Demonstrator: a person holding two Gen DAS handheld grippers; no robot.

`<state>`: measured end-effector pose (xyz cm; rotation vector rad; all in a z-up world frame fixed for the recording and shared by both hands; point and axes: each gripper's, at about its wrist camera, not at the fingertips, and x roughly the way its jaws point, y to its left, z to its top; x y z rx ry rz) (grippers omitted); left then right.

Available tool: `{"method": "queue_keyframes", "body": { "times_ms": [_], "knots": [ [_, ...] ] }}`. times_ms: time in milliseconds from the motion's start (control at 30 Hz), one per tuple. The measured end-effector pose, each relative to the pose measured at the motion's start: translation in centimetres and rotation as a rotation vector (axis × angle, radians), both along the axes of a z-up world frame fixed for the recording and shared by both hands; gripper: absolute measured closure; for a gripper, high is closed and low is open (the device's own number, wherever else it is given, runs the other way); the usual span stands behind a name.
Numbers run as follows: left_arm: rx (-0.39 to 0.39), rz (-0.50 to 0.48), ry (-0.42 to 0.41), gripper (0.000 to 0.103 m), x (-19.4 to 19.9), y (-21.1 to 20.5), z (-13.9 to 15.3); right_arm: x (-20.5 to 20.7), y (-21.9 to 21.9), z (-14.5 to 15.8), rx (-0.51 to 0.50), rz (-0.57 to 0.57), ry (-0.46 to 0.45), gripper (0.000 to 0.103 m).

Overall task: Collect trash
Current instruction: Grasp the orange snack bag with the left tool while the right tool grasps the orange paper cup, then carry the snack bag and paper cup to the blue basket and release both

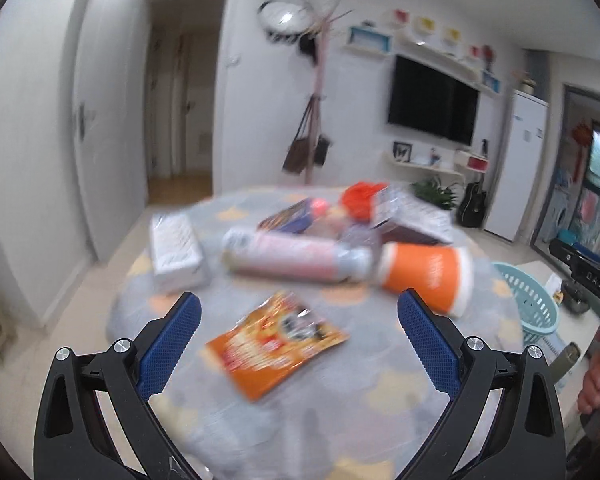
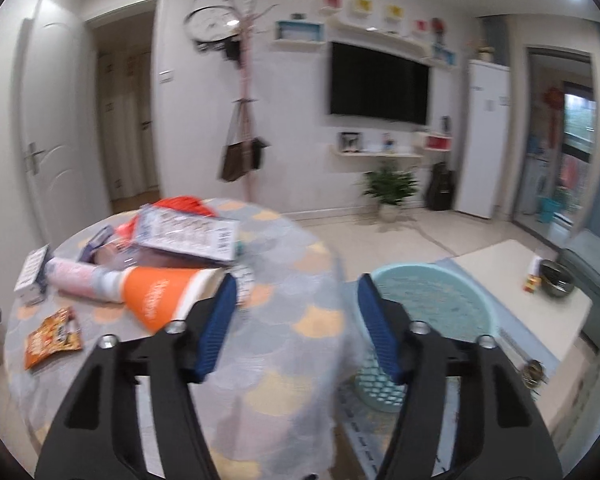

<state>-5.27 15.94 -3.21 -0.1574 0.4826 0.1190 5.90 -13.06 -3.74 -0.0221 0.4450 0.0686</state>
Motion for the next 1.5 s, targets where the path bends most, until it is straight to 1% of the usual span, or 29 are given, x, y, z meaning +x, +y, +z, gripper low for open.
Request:
{"method": "queue_keyframes", "body": {
  "times_ms": [67,133,200,233,267,300,367,400,433,533,633,733,800,867,900,933,967,1000,1033,1067,1100,1167,1200,1233,1267,1300,1333,1400,1500],
  "knots": [
    [-0.064,-0.014,0.080,0.007,0.9,2.3,-1.2,0.9,1.2,-0.4,0.002,0.049,0.018,0.050],
    [-0.111,-0.015,0.125,0.008,1.8,3.7,-2.2,1.9,2.4,-1.0,0.030,0.110,0.045,0.050],
    [-0.143,-0.012,0.163,0.009,2.7,4.4,-3.1,2.8,2.9,-1.5,0.049,0.148,0.066,0.050],
    [-0.148,-0.015,0.182,0.011,3.3,4.5,-3.5,3.7,3.4,-1.9,0.052,0.171,0.088,0.050],
    [-0.148,-0.023,0.198,0.012,3.8,4.6,-3.9,4.2,3.6,-2.2,0.053,0.183,0.102,0.049],
    [-0.146,-0.023,0.209,0.012,4.1,4.6,-4.1,5.0,3.8,-2.6,0.058,0.199,0.120,0.049],
    [-0.135,-0.024,0.252,0.012,5.1,4.6,-5.0,6.6,4.4,-3.3,0.069,0.233,0.167,0.040],
    [-0.130,-0.023,0.261,0.013,5.4,4.5,-5.3,7.2,4.6,-3.6,0.066,0.241,0.177,0.032],
    [-0.126,-0.023,0.277,0.014,5.8,4.5,-5.7,7.7,4.9,-4.0,0.062,0.252,0.186,0.030],
    [-0.118,-0.028,0.322,0.016,6.9,4.3,-6.7,9.6,5.6,-4.8,0.052,0.289,0.223,0.029],
    [-0.059,-0.021,0.338,0.016,7.2,3.8,-7.0,11.9,5.8,-5.6,0.088,0.331,0.282,0.028],
    [-0.006,-0.012,0.355,0.016,7.4,3.2,-7.1,13.1,6.2,-6.0,0.105,0.368,0.316,0.028],
    [0.030,-0.009,0.360,0.017,7.5,2.9,-7.2,14.0,6.6,-6.4,0.134,0.429,0.363,0.028],
    [0.038,-0.009,0.357,0.017,7.5,2.8,-7.2,14.0,6.9,-6.4,0.139,0.470,0.380,0.028],
    [0.038,-0.009,0.355,0.018,7.5,2.8,-7.2,13.9,7.2,-6.4,0.132,0.480,0.382,0.032],
    [0.042,-0.008,0.352,0.020,7.3,2.9,-7.1,13.6,7.4,-6.4,0.125,0.496,0.377,0.041],
    [0.049,-0.005,0.350,0.022,7.1,3.0,-7.1,13.1,7.5,-6.3,0.127,0.513,0.369,0.047],
    [0.060,0.001,0.349,0.026,7.0,3.0,-7.0,12.7,7.6,-6.0,0.122,0.518,0.359,0.054],
    [0.066,0.003,0.347,0.032,6.9,2.9,-6.9,12.0,7.8,-5.7,0.107,0.518,0.341,0.058],
    [0.068,0.003,0.345,0.035,6.9,2.8,-6.9,11.5,7.8,-5.4,0.098,0.523,0.328,0.066],
    [0.068,0.004,0.344,0.041,7.1,2.7,-6.8,10.8,7.9,-5.1,0.092,0.533,0.315,0.072],
    [0.072,0.004,0.341,0.047,7.0,2.7,-6.6,9.8,8.2,-4.6,0.072,0.544,0.294,0.077],
    [0.070,0.005,0.338,0.053,6.9,2.7,-6.6,9.1,8.4,-4.4,0.057,0.550,0.281,0.081],
    [0.066,0.006,0.333,0.058,6.8,2.8,-6.5,8.4,8.6,-4.1,0.051,0.567,0.272,0.082],
    [0.065,0.007,0.329,0.061,6.7,2.9,-6.4,8.0,8.6,-4.0,0.052,0.581,0.271,0.082],
    [0.059,0.005,0.326,0.069,6.5,3.0,-6.4,7.5,8.8,-3.9,0.050,0.597,0.269,0.082],
    [0.047,-0.002,0.321,0.075,6.6,2.9,-6.3,7.2,9.0,-3.9,0.046,0.606,0.264,0.083],
    [0.023,-0.017,0.311,0.081,6.5,2.9,-6.1,6.3,9.4,-3.9,0.041,0.631,0.253,0.083],
    [0.020,-0.024,0.298,0.086,6.3,2.6,-5.9,5.7,10.2,-4.4,0.023,0.649,0.265,0.083]
  ]
}}
